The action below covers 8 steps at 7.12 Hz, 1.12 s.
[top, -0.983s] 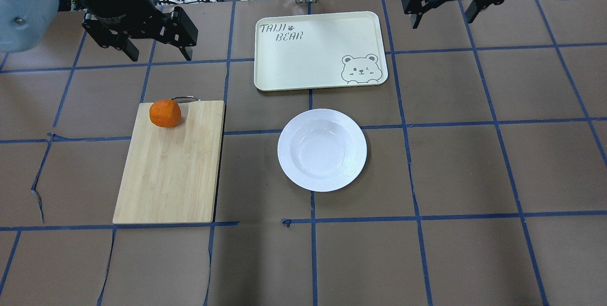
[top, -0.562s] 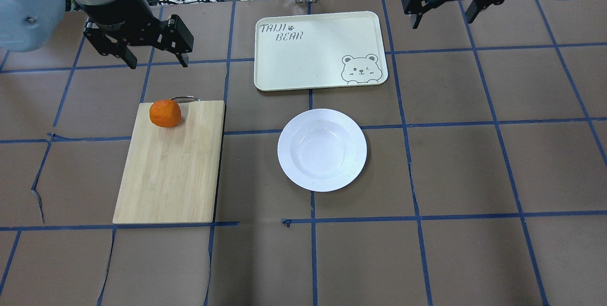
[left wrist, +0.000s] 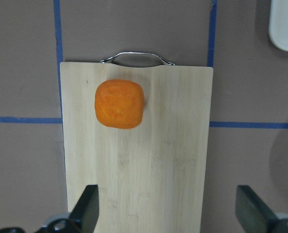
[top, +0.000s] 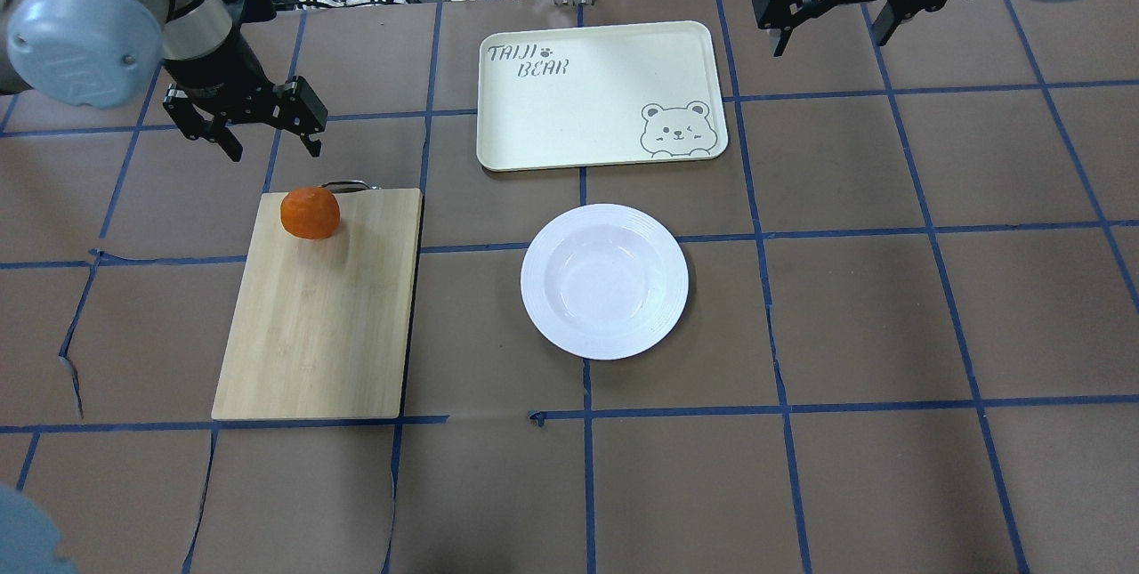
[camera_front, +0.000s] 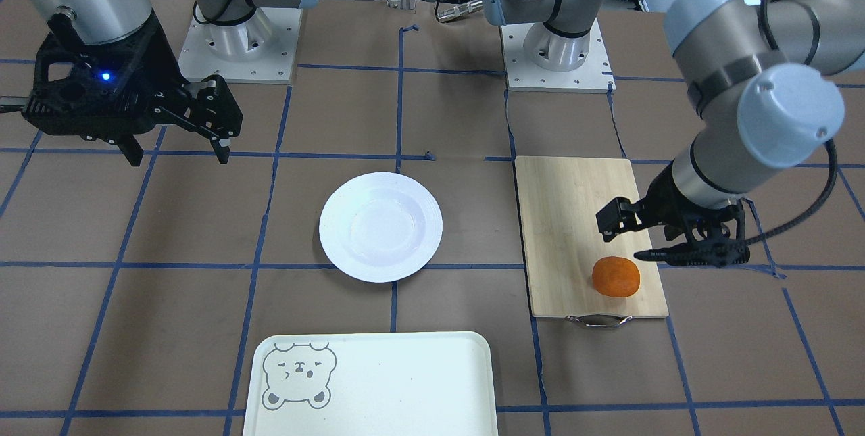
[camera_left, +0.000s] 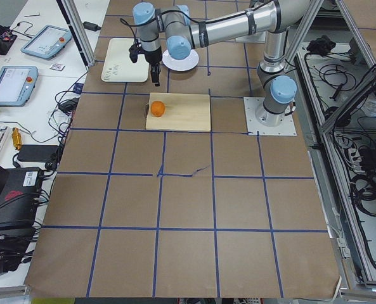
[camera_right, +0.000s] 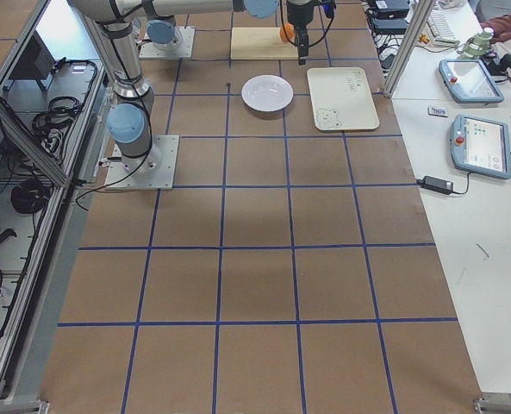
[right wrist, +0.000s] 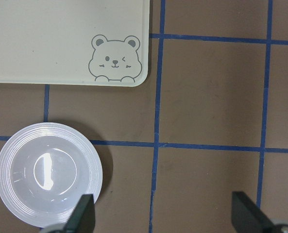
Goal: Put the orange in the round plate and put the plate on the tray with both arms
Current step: 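Lower the left gripper onto the orange on the cutting board and close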
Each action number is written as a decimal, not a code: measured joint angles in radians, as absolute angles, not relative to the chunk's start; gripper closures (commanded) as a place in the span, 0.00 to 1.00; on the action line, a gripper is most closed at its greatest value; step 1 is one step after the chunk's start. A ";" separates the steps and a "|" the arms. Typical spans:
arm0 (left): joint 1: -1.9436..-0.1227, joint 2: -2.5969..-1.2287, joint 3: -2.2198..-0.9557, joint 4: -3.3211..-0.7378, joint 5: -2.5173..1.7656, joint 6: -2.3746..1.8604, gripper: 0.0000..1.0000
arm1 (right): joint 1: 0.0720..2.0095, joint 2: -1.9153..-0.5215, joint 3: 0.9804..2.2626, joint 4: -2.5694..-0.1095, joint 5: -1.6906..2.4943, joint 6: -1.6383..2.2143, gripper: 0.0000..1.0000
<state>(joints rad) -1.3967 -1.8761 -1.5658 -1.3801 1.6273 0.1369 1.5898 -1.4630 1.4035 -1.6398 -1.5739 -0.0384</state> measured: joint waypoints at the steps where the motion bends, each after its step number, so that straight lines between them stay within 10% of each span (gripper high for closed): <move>1: -1.387 -1.940 -1.573 -1.343 1.631 0.146 0.00 | 1.590 -1.463 1.404 -1.640 -1.574 -0.039 0.00; 5: -1.384 -2.130 -1.520 -1.352 1.688 0.164 0.01 | 1.591 -1.463 1.404 -1.640 -1.574 -0.040 0.00; 8: -1.386 -2.156 -1.514 -1.367 1.694 0.157 0.62 | 1.591 -1.463 1.404 -1.640 -1.574 -0.040 0.00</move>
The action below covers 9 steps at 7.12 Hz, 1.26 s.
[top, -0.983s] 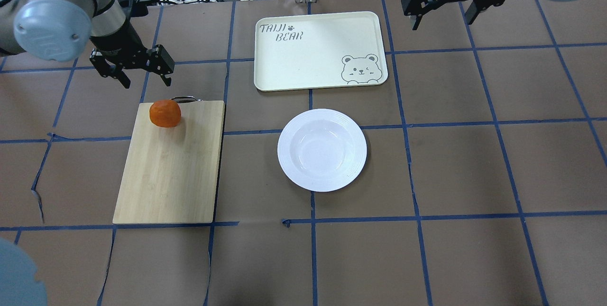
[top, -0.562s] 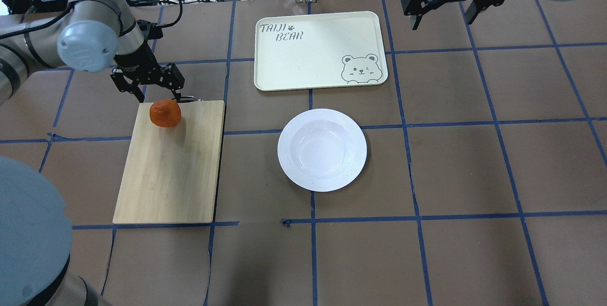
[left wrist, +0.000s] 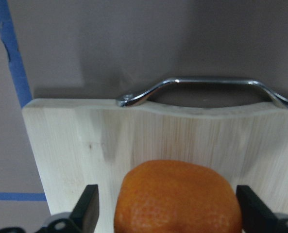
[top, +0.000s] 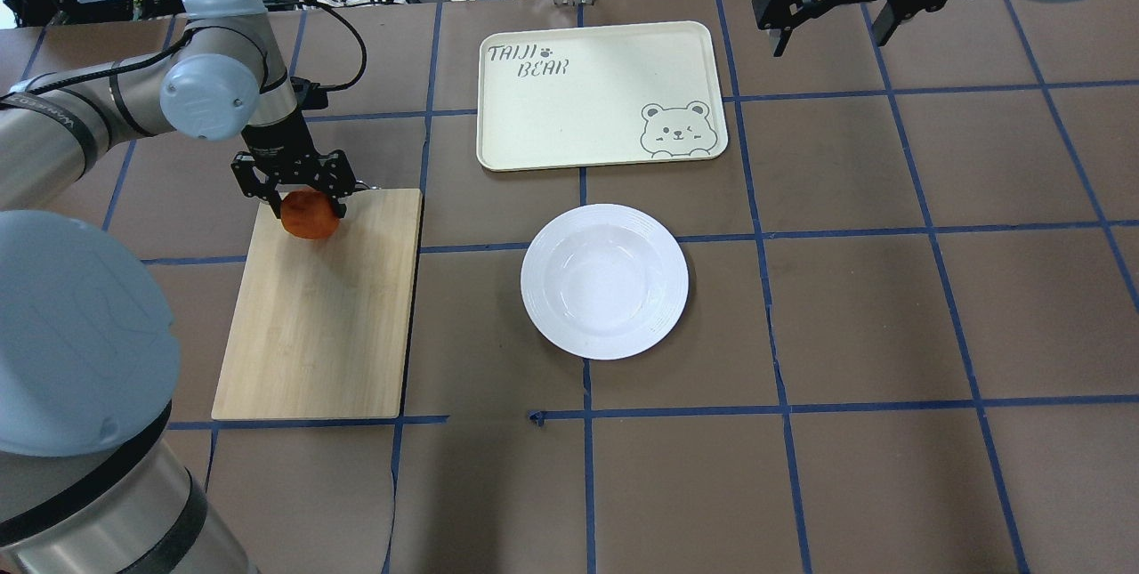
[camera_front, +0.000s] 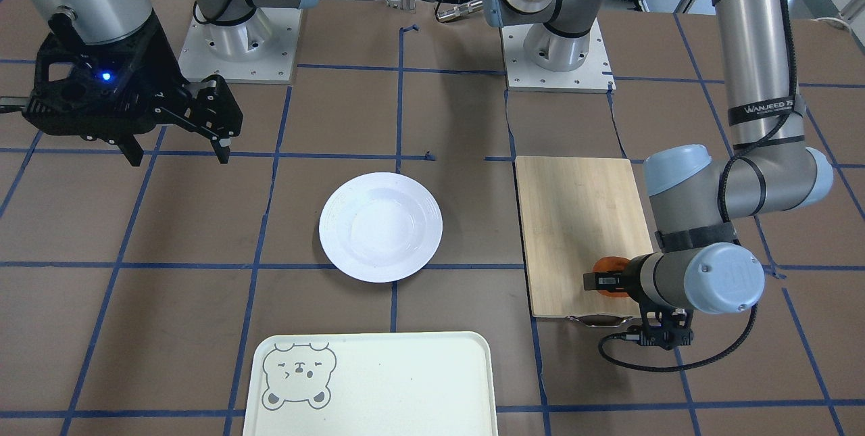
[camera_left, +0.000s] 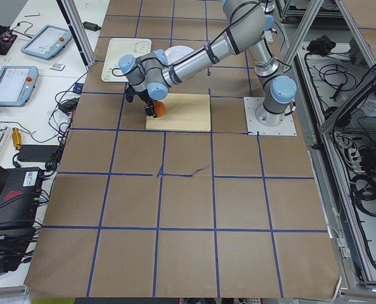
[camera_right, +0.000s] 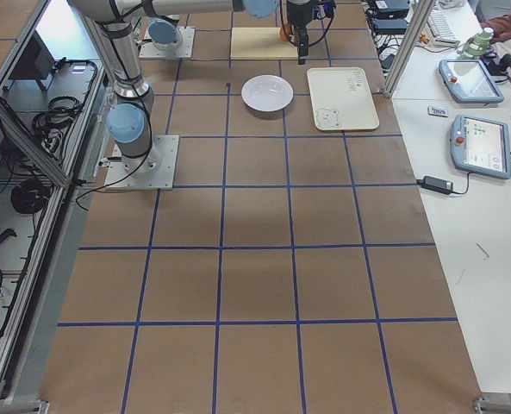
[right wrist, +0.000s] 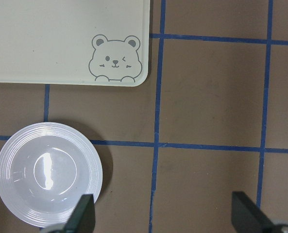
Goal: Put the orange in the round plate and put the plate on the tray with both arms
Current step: 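Lower the left gripper onto the orange on the cutting board and close, then lift the orange with the left gripper and carry it over the white plate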
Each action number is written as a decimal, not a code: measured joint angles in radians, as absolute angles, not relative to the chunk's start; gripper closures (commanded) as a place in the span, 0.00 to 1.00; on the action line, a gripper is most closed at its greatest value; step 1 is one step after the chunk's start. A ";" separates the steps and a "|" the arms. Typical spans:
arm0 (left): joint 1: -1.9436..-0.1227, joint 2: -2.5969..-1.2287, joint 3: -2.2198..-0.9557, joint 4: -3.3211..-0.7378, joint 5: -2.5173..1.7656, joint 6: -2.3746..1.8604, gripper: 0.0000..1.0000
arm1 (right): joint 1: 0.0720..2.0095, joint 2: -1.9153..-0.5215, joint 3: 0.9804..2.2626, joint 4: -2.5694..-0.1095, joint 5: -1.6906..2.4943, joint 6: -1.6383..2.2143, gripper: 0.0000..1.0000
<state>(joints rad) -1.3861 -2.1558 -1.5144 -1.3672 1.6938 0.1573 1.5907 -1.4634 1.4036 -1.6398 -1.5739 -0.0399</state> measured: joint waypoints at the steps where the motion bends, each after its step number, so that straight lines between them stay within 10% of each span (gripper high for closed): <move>1: -1.387 -2.154 -1.514 -1.370 1.686 0.154 0.72 | 1.591 -1.463 1.404 -1.640 -1.574 -0.040 0.00; 9: -1.788 -2.030 -1.480 -1.479 1.515 -0.433 0.72 | 1.591 -1.463 1.406 -1.640 -1.574 -0.040 0.00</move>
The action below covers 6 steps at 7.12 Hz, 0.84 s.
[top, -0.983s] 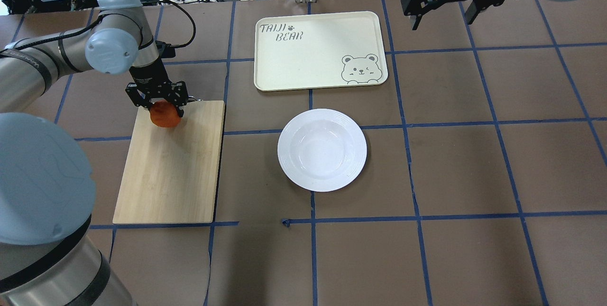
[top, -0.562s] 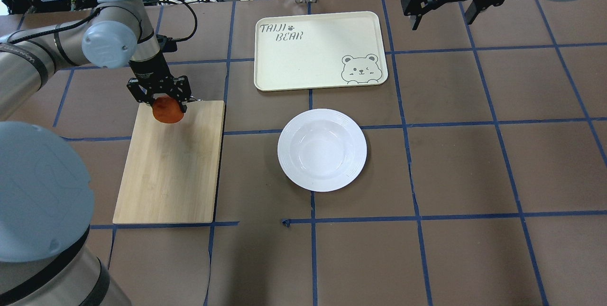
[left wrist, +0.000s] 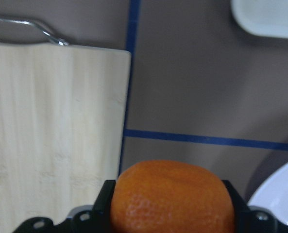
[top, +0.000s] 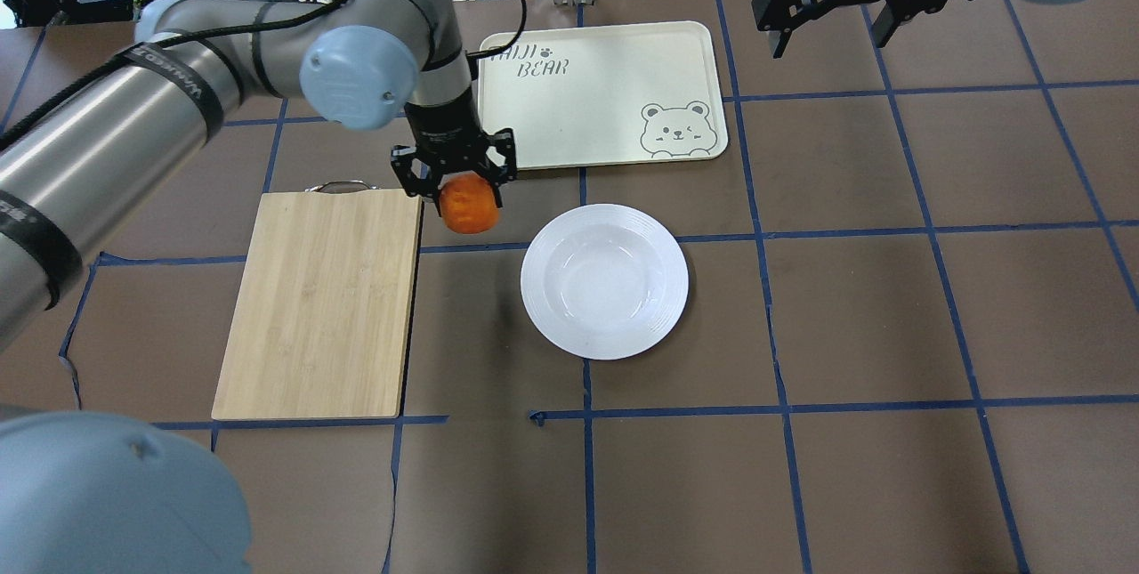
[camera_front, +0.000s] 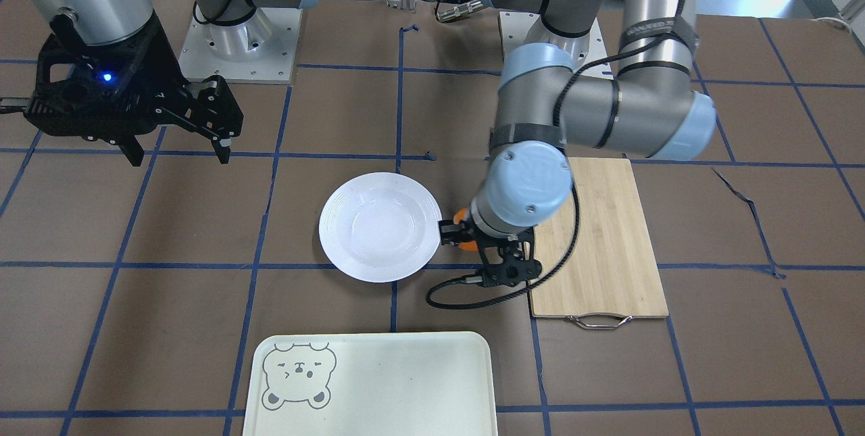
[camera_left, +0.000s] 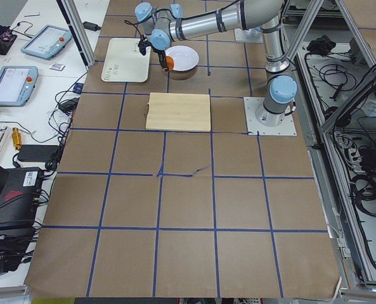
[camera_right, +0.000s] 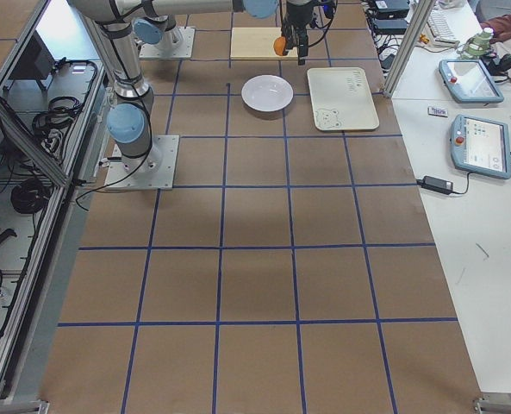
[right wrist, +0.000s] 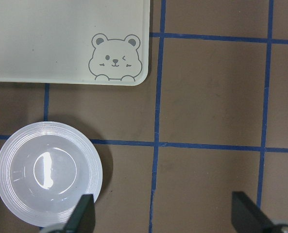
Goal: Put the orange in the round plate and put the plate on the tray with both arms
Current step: 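Lift the orange with the left gripper and carry it over the white plate, then open the left gripper to release the orange onto the plate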
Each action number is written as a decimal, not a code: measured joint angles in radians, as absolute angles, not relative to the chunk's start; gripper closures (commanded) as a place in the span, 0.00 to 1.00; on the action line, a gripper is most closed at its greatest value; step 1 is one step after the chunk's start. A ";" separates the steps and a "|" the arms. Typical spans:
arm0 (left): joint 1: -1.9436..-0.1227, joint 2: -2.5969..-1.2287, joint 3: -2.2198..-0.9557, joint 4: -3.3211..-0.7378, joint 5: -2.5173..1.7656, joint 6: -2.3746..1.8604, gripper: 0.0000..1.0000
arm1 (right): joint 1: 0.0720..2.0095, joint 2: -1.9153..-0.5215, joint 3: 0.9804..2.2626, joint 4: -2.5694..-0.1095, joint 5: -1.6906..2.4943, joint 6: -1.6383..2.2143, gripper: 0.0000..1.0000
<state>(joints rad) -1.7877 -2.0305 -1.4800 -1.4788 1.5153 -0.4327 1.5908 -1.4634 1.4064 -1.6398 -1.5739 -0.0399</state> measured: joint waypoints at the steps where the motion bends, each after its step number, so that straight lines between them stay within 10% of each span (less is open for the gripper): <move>1: -1.856 -2.043 -1.490 -1.454 1.491 -0.579 0.73 | 1.591 -1.463 1.407 -1.640 -1.574 -0.040 0.00; 3: -1.931 -2.070 -1.565 -1.326 1.424 -0.707 0.66 | 1.591 -1.463 1.407 -1.639 -1.574 -0.040 0.00; 4: -1.942 -2.075 -1.618 -1.241 1.412 -0.725 0.19 | 1.591 -1.463 1.407 -1.639 -1.574 -0.040 0.00; 6: -1.946 -2.081 -1.664 -1.165 1.408 -0.734 0.00 | 1.591 -1.463 1.407 -1.638 -1.574 -0.040 0.00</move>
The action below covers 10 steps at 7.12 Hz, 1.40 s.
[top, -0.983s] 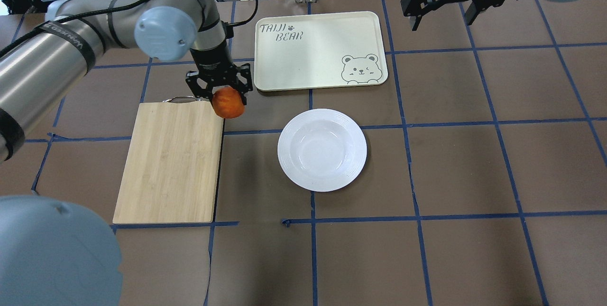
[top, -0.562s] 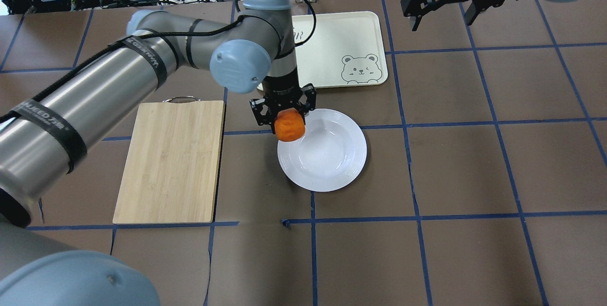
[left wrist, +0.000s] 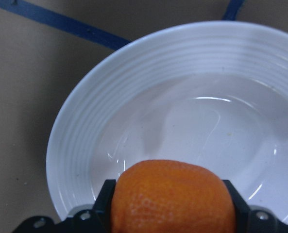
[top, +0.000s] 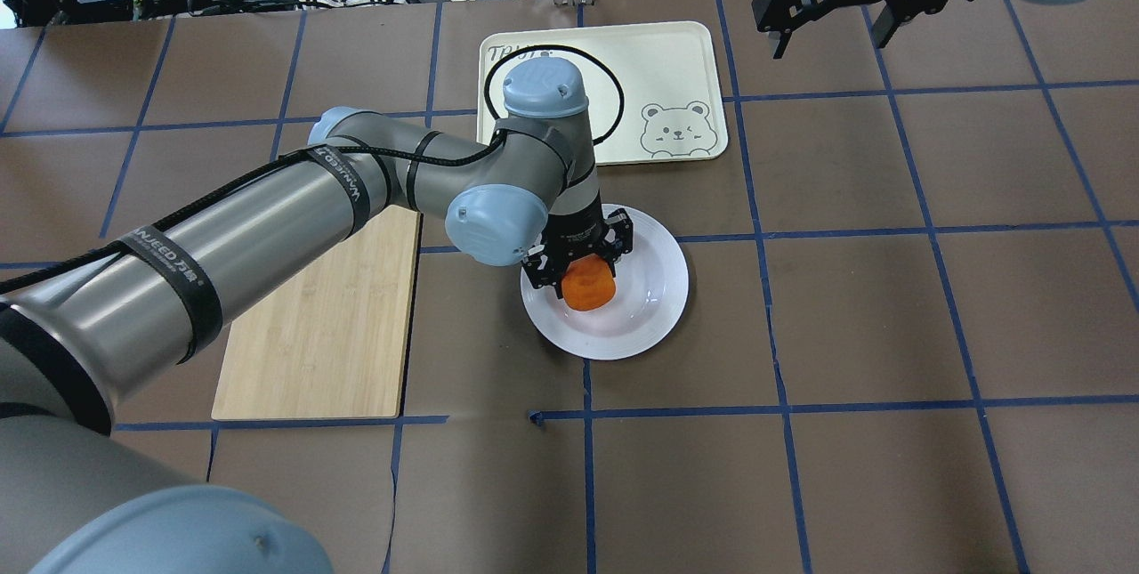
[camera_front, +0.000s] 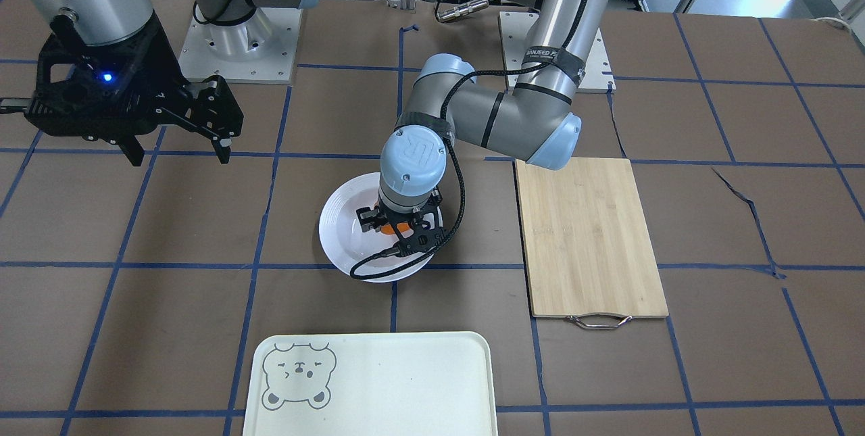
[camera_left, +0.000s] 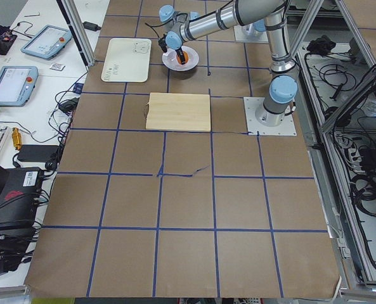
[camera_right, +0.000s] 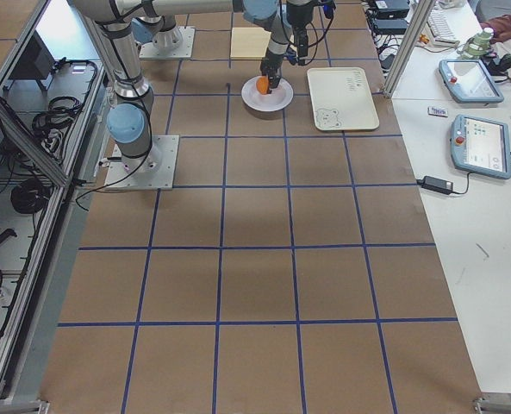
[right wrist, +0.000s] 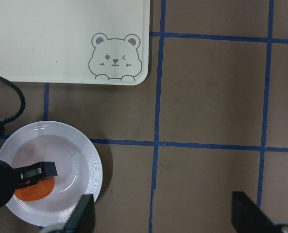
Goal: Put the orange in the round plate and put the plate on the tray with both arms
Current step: 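Open the left gripper to release the orange onto the plate, then raise the left gripper away while the right gripper reaches to the plate rim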
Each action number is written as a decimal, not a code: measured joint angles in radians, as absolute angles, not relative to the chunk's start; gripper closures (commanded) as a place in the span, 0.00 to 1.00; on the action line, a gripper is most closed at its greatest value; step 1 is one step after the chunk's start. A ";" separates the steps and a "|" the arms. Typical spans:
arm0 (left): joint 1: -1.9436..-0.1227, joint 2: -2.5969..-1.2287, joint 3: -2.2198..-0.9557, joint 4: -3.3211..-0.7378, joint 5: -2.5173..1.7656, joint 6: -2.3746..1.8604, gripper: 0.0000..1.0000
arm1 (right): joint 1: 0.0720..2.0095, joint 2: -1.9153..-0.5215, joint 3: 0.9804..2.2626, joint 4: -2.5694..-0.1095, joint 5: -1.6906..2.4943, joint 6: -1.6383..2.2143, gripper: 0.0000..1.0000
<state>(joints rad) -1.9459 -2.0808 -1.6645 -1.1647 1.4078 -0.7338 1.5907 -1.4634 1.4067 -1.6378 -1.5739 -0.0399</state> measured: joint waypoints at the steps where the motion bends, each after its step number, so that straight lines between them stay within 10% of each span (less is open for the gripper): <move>1: -1.945 -2.073 -1.665 -1.156 1.406 -0.735 0.00 | 1.590 -1.463 1.407 -1.636 -1.572 -0.041 0.00; 5: -1.840 -1.984 -1.470 -1.398 1.410 -0.632 0.00 | 1.526 -1.404 1.441 -1.704 -1.351 -0.039 0.00; 10: -1.784 -1.795 -1.331 -1.592 1.455 -0.281 0.00 | 1.508 -1.371 1.853 -2.088 -1.102 0.122 0.00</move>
